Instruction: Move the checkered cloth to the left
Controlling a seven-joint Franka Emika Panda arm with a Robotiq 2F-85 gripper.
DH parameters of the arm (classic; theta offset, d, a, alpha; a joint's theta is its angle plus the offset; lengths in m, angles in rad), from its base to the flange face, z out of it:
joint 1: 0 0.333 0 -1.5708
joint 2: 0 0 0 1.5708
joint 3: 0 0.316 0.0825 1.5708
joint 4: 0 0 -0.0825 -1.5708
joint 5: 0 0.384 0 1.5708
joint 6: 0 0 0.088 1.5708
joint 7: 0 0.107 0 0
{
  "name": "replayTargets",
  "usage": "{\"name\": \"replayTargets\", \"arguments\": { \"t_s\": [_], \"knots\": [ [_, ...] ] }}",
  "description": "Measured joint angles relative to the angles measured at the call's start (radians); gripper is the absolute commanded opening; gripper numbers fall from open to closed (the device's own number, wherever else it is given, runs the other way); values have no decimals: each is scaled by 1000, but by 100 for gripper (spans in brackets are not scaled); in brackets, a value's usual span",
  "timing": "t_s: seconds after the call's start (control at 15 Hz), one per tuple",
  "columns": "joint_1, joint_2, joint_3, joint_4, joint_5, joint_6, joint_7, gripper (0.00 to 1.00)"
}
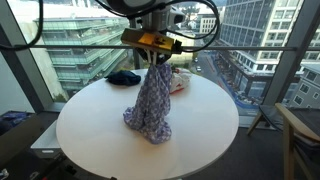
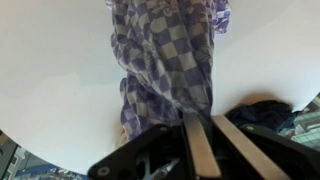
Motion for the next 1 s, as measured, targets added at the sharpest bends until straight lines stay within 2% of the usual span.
{"name": "replayTargets", "arguments": {
  "t_s": [0.27, 0.4, 0.67, 0.93, 1.0],
  "knots": [
    [-45, 166, 39, 90, 214, -92, -194, 2],
    [-100, 243, 84, 143, 257, -166, -244, 2],
    [-202, 386, 166, 231, 247, -268, -257, 2],
    [-267, 495, 226, 286, 200, -349, -257, 3],
    [-277, 518, 239, 295, 183, -365, -256, 13]
  ]
}}
